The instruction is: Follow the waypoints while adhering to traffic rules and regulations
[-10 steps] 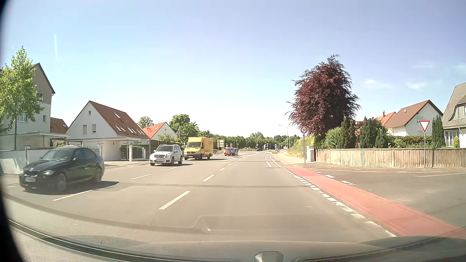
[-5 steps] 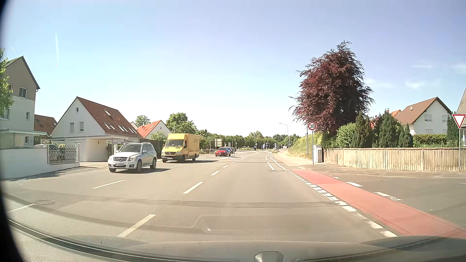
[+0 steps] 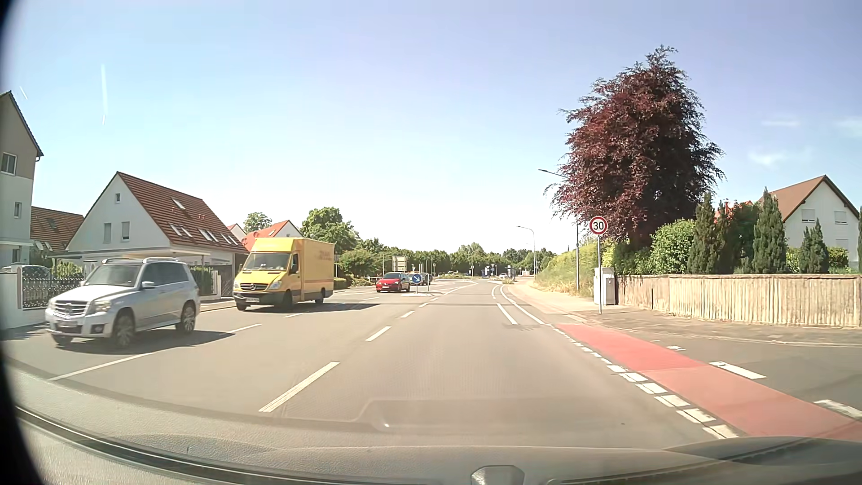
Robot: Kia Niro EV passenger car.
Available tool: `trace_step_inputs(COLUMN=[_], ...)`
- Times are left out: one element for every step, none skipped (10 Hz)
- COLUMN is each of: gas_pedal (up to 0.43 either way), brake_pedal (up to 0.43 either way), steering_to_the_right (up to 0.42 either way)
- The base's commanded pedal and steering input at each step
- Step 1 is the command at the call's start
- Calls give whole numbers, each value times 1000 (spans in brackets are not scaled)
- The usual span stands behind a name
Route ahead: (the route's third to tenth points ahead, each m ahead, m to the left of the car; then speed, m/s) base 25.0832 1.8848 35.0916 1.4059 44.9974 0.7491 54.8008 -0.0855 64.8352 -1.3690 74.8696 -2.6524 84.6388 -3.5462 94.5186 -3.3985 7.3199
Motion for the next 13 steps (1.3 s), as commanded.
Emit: trace_step_inputs(gas_pedal=[67,67,67,67,67,79,79,79,79,79,79,79,79], brake_pedal=[30,30,30,30,30,30,30,30,30,30,30,30,30], steering_to_the_right=[5,5,5,5,5,5,5,5,5,5,6,8,9])
